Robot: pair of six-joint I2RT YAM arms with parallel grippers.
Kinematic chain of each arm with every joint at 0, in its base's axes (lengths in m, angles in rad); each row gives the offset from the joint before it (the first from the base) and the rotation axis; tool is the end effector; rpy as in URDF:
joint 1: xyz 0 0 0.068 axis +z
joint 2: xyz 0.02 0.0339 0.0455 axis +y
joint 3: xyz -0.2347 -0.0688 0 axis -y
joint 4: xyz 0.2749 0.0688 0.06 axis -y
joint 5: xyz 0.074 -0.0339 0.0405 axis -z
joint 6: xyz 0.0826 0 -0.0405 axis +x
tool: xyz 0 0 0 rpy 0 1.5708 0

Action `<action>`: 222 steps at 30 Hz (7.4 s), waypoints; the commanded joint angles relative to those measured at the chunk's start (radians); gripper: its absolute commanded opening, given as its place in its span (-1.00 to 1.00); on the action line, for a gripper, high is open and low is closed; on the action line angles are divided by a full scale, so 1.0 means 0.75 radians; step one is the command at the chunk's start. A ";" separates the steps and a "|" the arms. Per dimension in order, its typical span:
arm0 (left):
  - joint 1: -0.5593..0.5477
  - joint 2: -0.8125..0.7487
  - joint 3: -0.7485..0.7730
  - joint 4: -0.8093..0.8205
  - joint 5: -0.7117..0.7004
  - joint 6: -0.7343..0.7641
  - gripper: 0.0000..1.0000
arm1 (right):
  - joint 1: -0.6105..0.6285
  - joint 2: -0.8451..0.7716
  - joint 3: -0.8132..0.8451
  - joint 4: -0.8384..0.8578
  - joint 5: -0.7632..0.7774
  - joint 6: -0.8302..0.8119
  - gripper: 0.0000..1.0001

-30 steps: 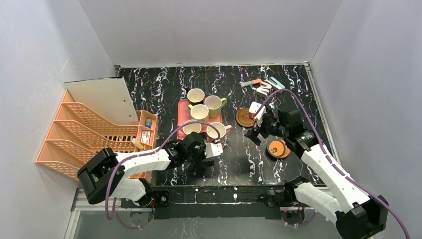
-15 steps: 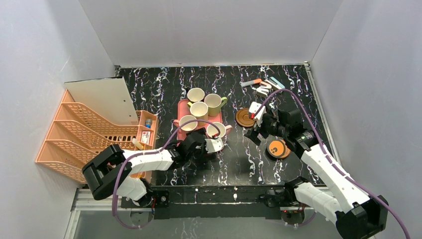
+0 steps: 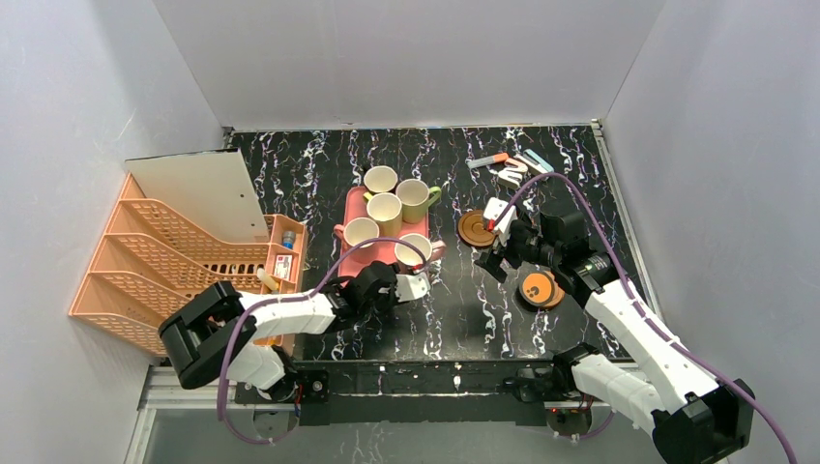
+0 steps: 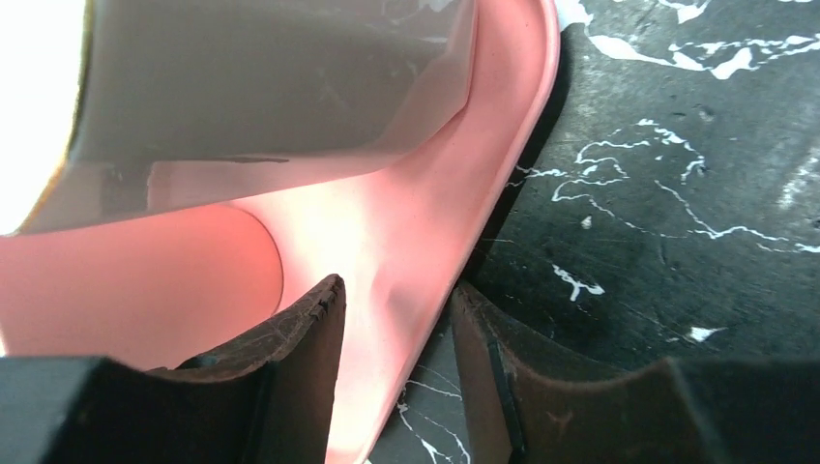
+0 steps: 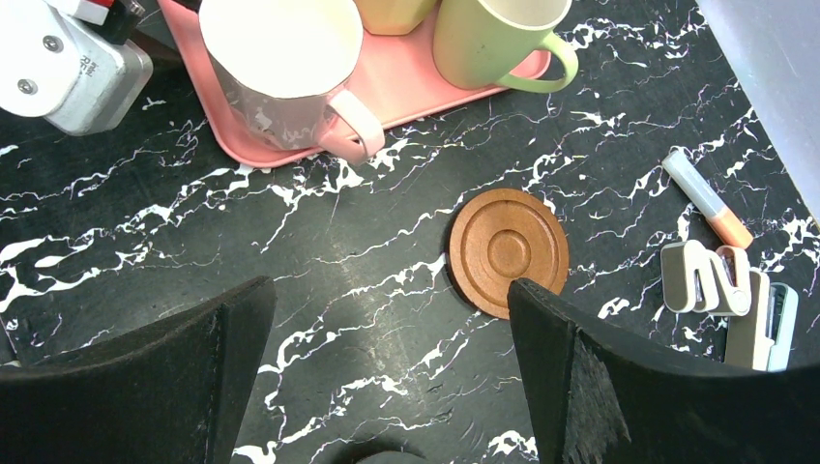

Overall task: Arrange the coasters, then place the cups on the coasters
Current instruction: Move the tray to the center of the board.

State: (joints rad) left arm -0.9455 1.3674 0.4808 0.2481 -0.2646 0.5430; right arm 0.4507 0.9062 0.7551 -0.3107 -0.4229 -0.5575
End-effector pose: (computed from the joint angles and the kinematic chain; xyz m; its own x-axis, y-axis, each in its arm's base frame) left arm 0.2026 -0.2438 0.0766 0.0422 0.7936 -0.6070 0.7450 0.3798 0.5484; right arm 0.2460 0.1567 0.2497 0.0448 -0.5143 -0.8564 -0.8299 0.4581 -0.3185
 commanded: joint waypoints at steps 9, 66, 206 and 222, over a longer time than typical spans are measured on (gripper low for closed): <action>0.111 0.121 0.047 0.041 -0.217 0.005 -0.19 | -0.007 0.001 -0.007 0.049 -0.025 -0.014 0.97; 0.669 -0.151 0.238 -0.296 0.347 -0.176 0.58 | -0.008 0.052 -0.004 0.082 -0.007 0.063 0.97; 0.449 0.861 0.912 -0.028 0.262 -0.233 0.11 | 0.010 0.104 -0.011 0.045 -0.026 -0.005 0.97; 0.448 0.987 0.998 -0.066 0.201 -0.209 -0.41 | 0.020 0.107 -0.013 0.041 -0.017 -0.017 0.97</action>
State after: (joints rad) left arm -0.6083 2.0701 1.2606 0.2752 -0.0540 0.3779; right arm 0.4599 0.9886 0.7544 -0.2890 -0.4282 -0.5568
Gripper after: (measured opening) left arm 0.321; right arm 0.985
